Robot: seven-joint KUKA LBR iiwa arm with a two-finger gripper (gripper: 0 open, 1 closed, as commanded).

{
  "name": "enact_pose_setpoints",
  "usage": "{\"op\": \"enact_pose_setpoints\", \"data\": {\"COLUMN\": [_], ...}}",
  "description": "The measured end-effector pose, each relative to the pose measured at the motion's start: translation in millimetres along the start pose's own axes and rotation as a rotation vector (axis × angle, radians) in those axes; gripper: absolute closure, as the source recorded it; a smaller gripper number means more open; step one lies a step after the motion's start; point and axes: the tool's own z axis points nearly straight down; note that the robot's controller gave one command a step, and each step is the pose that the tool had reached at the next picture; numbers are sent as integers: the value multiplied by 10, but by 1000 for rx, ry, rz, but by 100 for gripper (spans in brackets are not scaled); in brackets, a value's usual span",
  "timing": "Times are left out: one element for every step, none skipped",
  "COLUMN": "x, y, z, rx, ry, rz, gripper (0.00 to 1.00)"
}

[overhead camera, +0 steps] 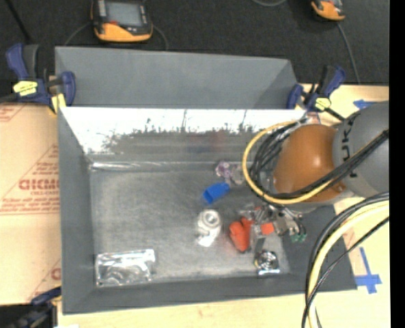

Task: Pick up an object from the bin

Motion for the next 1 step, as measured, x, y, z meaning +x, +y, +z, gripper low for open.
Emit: {"op": "enact_pose_setpoints", "data": {"x": [-314], "y": [-287], "z": [-713], "rx": [3], "ry": [-4], "rz": [-409], "gripper": [100]}}
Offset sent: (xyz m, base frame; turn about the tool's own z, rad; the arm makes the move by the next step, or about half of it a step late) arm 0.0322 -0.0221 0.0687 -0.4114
